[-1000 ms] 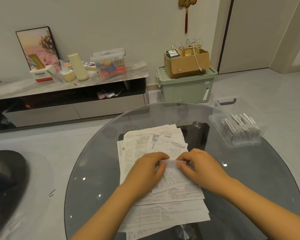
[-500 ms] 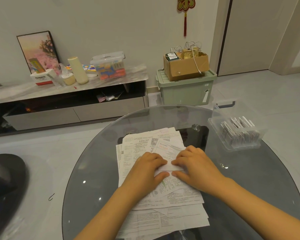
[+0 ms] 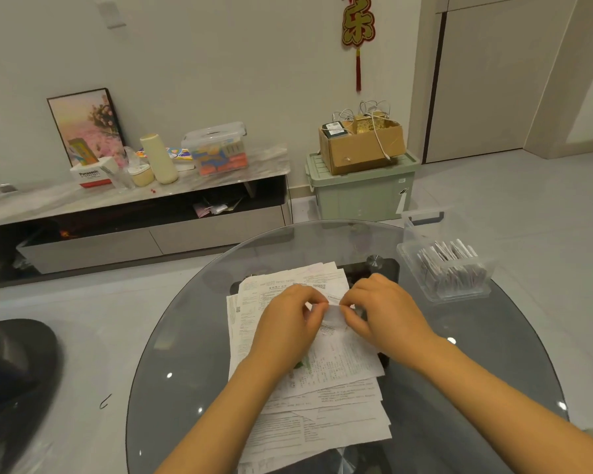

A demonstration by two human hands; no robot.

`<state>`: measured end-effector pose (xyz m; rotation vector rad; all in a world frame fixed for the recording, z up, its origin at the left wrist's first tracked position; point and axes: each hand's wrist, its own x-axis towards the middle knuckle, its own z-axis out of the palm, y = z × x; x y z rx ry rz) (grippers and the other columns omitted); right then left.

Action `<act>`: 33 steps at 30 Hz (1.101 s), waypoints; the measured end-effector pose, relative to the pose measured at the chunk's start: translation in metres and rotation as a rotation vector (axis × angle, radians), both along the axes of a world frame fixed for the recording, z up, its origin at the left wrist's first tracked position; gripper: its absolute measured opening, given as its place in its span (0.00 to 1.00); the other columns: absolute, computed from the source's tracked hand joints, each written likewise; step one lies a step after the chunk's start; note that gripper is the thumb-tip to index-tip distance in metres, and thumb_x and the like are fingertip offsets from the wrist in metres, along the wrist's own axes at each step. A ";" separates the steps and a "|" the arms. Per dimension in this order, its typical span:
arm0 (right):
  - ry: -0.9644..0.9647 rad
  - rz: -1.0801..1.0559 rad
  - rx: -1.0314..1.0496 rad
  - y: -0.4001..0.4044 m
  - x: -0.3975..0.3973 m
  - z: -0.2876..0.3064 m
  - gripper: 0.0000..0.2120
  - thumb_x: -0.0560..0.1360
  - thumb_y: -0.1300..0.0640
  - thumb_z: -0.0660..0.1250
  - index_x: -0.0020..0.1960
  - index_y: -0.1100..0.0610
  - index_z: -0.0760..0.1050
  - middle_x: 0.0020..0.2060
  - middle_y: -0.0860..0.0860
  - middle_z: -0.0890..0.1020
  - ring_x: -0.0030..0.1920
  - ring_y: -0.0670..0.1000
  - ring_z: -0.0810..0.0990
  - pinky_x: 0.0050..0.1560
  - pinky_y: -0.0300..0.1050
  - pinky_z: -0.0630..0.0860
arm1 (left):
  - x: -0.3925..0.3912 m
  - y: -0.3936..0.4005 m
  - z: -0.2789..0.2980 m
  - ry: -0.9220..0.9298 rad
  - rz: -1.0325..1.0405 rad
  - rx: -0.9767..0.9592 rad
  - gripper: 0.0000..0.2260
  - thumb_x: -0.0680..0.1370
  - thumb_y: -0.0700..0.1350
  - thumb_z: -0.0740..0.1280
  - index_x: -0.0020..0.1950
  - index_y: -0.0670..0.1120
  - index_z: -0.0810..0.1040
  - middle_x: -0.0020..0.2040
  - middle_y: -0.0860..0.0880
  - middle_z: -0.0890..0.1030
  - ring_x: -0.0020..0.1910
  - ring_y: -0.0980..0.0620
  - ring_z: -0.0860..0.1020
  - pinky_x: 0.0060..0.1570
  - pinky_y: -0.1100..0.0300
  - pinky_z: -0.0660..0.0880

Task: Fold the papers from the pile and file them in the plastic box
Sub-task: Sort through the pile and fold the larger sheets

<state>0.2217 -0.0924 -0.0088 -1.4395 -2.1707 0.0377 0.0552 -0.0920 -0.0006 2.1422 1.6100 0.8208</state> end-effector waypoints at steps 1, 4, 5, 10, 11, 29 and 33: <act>0.004 -0.003 -0.019 0.000 0.005 0.004 0.08 0.75 0.53 0.65 0.46 0.53 0.82 0.40 0.47 0.81 0.43 0.49 0.72 0.42 0.38 0.63 | 0.004 0.001 0.004 -0.046 0.008 -0.029 0.04 0.78 0.46 0.65 0.44 0.53 0.77 0.45 0.58 0.79 0.40 0.59 0.75 0.43 0.67 0.72; 0.028 -0.014 -0.047 0.001 0.021 0.013 0.10 0.77 0.51 0.63 0.49 0.52 0.81 0.44 0.46 0.79 0.47 0.47 0.69 0.44 0.36 0.62 | 0.019 0.005 0.014 -0.099 -0.008 -0.068 0.07 0.78 0.44 0.65 0.41 0.54 0.76 0.42 0.56 0.80 0.41 0.57 0.78 0.44 0.63 0.75; 0.037 -0.031 -0.069 0.000 0.028 0.016 0.10 0.77 0.50 0.62 0.50 0.51 0.81 0.45 0.46 0.79 0.48 0.46 0.69 0.44 0.37 0.63 | 0.026 0.005 0.017 -0.087 -0.019 -0.071 0.07 0.78 0.44 0.65 0.41 0.53 0.75 0.42 0.56 0.80 0.41 0.56 0.78 0.45 0.63 0.75; 0.153 -0.102 -0.180 -0.003 0.055 0.031 0.06 0.75 0.51 0.64 0.47 0.48 0.81 0.40 0.45 0.79 0.48 0.46 0.70 0.47 0.40 0.71 | 0.056 0.016 0.033 -0.048 -0.062 -0.052 0.06 0.77 0.42 0.64 0.42 0.52 0.77 0.38 0.53 0.78 0.41 0.53 0.78 0.47 0.60 0.76; 0.192 -0.115 -0.186 -0.003 0.062 0.034 0.06 0.75 0.51 0.66 0.46 0.47 0.81 0.39 0.45 0.80 0.48 0.46 0.70 0.47 0.41 0.72 | 0.064 0.019 0.037 -0.052 -0.079 -0.047 0.07 0.77 0.42 0.64 0.41 0.51 0.77 0.37 0.54 0.78 0.41 0.53 0.78 0.46 0.60 0.75; 0.416 -0.375 -0.256 0.012 0.139 0.060 0.03 0.72 0.54 0.70 0.40 0.49 0.81 0.35 0.42 0.78 0.35 0.42 0.73 0.34 0.33 0.66 | 0.152 0.068 0.061 -0.101 -0.287 -0.009 0.06 0.77 0.39 0.63 0.43 0.47 0.78 0.41 0.50 0.80 0.40 0.54 0.77 0.40 0.67 0.72; 0.553 -0.507 -0.195 0.020 0.151 0.059 0.04 0.72 0.56 0.70 0.38 0.51 0.81 0.34 0.47 0.82 0.36 0.45 0.77 0.36 0.40 0.72 | 0.168 0.078 0.059 -0.119 -0.321 0.014 0.09 0.77 0.44 0.66 0.57 0.46 0.76 0.52 0.51 0.77 0.42 0.57 0.75 0.49 0.62 0.73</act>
